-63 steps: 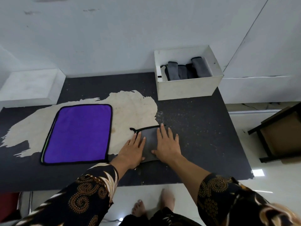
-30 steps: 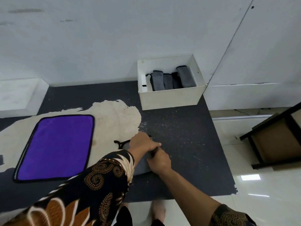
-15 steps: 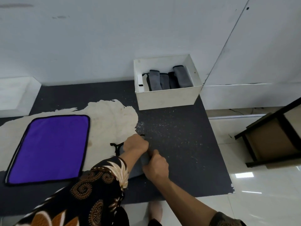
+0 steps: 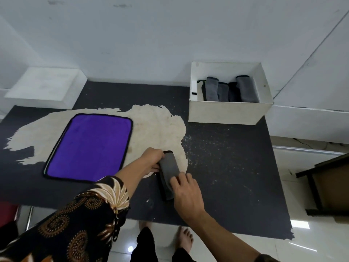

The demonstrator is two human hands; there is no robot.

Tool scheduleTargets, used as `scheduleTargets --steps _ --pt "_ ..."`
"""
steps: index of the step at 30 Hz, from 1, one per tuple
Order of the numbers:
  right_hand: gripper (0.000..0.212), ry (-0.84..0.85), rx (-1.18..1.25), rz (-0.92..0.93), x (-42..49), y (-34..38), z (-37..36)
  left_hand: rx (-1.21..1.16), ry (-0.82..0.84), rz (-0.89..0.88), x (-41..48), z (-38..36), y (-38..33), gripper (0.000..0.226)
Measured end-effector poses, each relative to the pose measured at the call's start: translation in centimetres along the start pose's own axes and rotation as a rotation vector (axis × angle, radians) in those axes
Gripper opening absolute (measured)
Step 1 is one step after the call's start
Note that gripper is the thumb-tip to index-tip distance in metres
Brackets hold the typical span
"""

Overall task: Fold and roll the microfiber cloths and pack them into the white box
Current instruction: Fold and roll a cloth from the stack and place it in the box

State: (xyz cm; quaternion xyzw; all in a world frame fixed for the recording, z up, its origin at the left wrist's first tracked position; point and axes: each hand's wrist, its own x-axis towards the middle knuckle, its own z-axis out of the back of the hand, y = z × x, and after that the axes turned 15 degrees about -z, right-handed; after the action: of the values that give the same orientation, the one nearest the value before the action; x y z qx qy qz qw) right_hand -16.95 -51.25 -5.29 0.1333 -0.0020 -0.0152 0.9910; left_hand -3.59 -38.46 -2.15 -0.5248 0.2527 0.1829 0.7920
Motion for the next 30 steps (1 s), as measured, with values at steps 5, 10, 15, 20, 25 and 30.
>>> scheduleTargets --steps 5,10,15,20,25,30 --pt "0.017 0.05 -0.041 0.109 -0.5 -0.4 -1.0 0.068 -0.039 0.014 -0.1 0.4 1.4 0.01" --pt "0.018 0.1 -0.039 0.174 -0.6 -0.4 -1.3 0.149 -0.027 -0.027 0.3 0.4 2.1 0.018" --pt "0.03 0.139 -0.08 0.21 -1.0 -0.7 -1.7 0.285 -0.005 -0.079 0.6 0.4 2.8 0.024" --pt "0.027 0.181 -0.067 0.216 -0.9 -0.7 -1.3 0.439 0.002 -0.165 0.6 0.3 3.1 0.021" --pt "0.018 0.365 0.073 0.026 2.2 0.3 0.7 0.587 -0.195 -0.165 -0.8 -0.7 3.3 0.04" --pt "0.031 0.362 0.153 -0.4 4.7 0.5 1.2 0.573 -0.219 -0.146 -2.8 -0.9 3.6 0.043"
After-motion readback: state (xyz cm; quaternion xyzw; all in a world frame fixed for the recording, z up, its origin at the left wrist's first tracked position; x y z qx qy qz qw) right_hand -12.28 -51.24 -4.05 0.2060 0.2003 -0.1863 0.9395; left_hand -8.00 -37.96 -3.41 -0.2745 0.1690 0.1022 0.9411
